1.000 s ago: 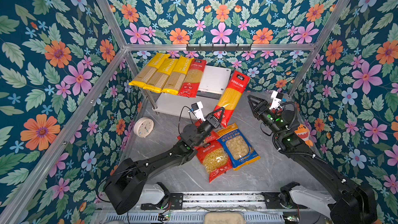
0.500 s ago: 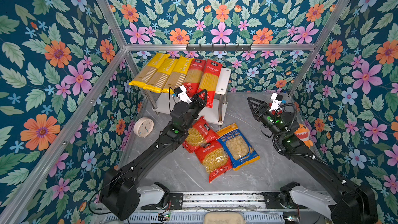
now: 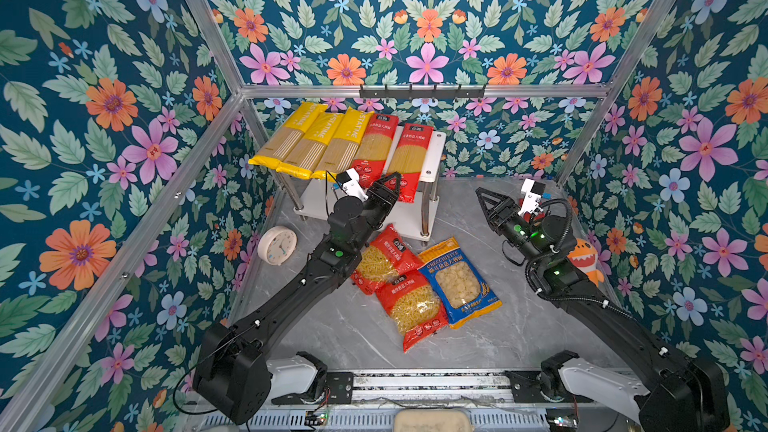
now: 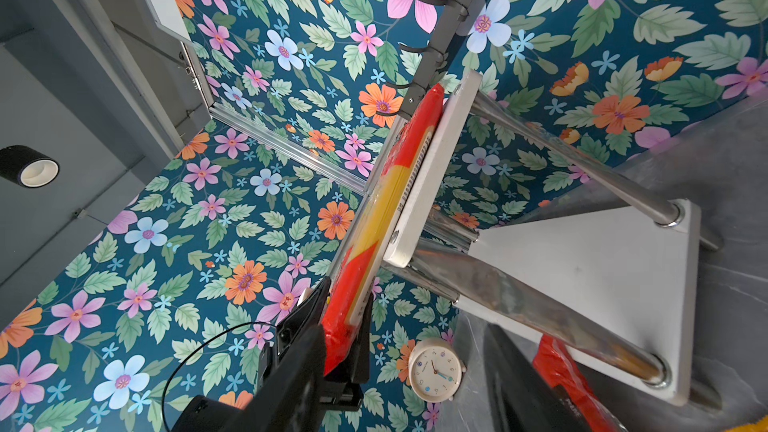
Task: Place and organize the pasta boxes and bags onto the shelf
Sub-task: 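Lay the spaghetti pack on the top tier beside the red pack with the left gripper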
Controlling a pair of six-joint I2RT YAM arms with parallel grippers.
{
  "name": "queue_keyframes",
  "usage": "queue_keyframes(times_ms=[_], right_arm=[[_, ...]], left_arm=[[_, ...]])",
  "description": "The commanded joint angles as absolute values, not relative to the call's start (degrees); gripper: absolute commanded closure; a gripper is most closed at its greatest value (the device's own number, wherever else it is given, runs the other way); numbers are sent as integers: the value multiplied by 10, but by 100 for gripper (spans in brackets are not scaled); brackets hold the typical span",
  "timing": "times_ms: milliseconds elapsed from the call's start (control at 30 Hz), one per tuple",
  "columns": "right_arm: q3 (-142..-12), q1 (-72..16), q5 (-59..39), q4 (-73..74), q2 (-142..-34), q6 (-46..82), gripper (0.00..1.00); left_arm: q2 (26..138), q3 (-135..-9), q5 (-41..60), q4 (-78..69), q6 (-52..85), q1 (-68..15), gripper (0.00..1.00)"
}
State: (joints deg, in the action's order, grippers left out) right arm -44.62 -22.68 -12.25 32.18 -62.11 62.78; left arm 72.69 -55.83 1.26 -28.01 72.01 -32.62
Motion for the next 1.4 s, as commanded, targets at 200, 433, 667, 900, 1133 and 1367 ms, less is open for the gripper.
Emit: queue_keyframes(times_ms=[200,433,667,900,1133,1367], right_arm=[[-454,-233,-121,329,-627,617,39],[-456,-234,-117,309,-618,605,39],[-456,-236,-117,312,-621,603,39],[-457,-237,-116,309,-620,600,39],[-459,-236,-115,304,-620,597,39],[-459,-237,-110,297,-623,593,39]], left_arm=[[750,-544,11,-373,759,-338,69],[747,-553,-23,-350,774,-333,93],[750,-564,-22,-326,798,-309,100],[757,-582,-25,-310,782,-299,100],[761,-581,-13,-321,777,-299,84],[743,-574,-4,-322,754,-307,39]])
